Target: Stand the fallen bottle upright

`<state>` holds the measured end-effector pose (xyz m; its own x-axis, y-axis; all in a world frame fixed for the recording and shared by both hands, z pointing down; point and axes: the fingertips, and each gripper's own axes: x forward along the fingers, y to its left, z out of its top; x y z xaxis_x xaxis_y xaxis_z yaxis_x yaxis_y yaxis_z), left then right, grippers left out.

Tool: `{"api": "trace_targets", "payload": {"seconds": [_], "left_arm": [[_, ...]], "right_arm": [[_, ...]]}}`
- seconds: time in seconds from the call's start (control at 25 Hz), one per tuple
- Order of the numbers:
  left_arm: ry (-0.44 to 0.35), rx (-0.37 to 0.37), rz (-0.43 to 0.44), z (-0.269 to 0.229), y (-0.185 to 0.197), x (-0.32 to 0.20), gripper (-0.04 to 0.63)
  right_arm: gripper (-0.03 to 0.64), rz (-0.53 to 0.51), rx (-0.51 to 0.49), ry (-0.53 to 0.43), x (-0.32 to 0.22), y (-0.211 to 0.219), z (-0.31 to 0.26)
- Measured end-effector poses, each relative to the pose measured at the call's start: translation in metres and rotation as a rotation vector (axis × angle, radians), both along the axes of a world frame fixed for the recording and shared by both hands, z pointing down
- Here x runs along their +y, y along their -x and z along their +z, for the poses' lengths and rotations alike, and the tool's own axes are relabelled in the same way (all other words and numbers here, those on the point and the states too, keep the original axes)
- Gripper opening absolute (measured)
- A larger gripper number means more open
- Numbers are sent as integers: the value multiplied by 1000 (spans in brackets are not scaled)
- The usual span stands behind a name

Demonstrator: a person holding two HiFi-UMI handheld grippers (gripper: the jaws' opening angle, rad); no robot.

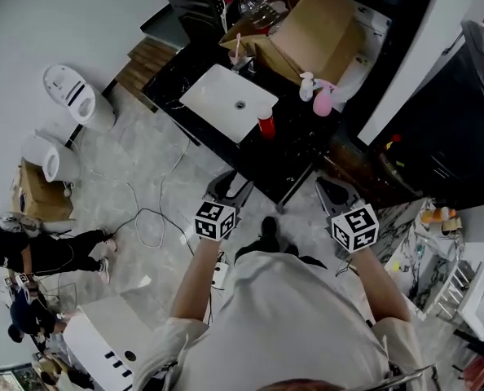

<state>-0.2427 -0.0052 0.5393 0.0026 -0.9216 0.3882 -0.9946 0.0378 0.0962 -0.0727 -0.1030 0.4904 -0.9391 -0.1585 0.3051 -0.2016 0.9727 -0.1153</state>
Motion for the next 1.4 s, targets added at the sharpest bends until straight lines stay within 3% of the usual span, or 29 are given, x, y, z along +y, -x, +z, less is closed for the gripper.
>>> {"api": "trace_targets", "payload": {"seconds": [0.36, 0.6, 0.96, 1.4], "left_arm": [[-12, -2, -117, -11, -6, 68, 153], [-53, -14, -149, -35, 10, 96, 13], [-87, -4, -95, -53, 34, 121, 7], [-115, 20, -64, -61, 52, 124, 8]], "right_arm": [[34, -57, -24, 0, 31, 1, -5], [34, -65, -59, -44, 45, 19, -25], [34, -26, -110, -78, 67, 47, -52], [34, -4, -87, -93, 79, 60, -52]]}}
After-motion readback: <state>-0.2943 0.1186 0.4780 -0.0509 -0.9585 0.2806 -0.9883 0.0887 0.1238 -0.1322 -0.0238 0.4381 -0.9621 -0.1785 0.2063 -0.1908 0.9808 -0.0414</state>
